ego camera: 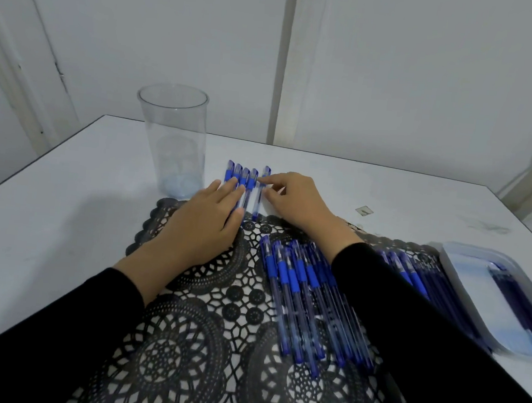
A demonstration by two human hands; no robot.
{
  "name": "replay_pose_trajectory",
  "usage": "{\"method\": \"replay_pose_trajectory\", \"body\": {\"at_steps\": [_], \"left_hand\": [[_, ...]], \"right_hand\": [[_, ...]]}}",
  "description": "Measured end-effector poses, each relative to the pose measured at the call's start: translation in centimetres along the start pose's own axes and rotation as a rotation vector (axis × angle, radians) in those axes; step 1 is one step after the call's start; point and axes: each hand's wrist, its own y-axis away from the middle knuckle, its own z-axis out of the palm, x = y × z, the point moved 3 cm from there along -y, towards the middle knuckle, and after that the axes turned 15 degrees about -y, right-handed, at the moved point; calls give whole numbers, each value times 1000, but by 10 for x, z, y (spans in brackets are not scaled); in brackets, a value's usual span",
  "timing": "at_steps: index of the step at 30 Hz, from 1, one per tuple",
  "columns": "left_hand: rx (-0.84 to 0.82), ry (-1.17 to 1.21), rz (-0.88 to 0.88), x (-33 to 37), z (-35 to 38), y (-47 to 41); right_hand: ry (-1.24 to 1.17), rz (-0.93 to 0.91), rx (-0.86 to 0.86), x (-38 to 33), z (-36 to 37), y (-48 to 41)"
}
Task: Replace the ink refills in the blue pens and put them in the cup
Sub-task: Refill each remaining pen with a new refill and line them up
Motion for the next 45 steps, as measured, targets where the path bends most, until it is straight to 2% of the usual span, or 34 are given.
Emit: {"method": "replay_pose_trajectory", "body": {"at_steps": [7, 16, 22, 26, 29, 32, 35, 40, 43, 45], "left_hand": [[-78, 19, -19, -3, 7, -2], [-82, 20, -15, -3, 5, -1], [-78, 31, -8, -3, 5, -1], [-45, 79, -16, -2, 0, 2], [94, 232, -26, 1, -11, 8], [224, 545, -97, 8, -27, 14], [248, 808, -114, 26, -41, 24], [308, 1159, -94, 54, -55, 46], [365, 1364, -161, 60, -59, 53], [423, 1406, -211, 57, -61, 56]], "right_hand": [[9, -1, 6, 5, 4, -3], [78, 119, 65, -4, 4, -4], [-37, 191, 126, -1, -3, 6], [-224, 211, 187, 0, -9, 20], [-383, 155, 246, -7, -14, 35], [-624, 82, 247, -22, -16, 58], [-804, 23, 220, -37, -16, 84], [-890, -26, 223, -48, -17, 117], [-926, -66, 194, -53, -18, 130], [-930, -90, 193, -54, -21, 137]]}}
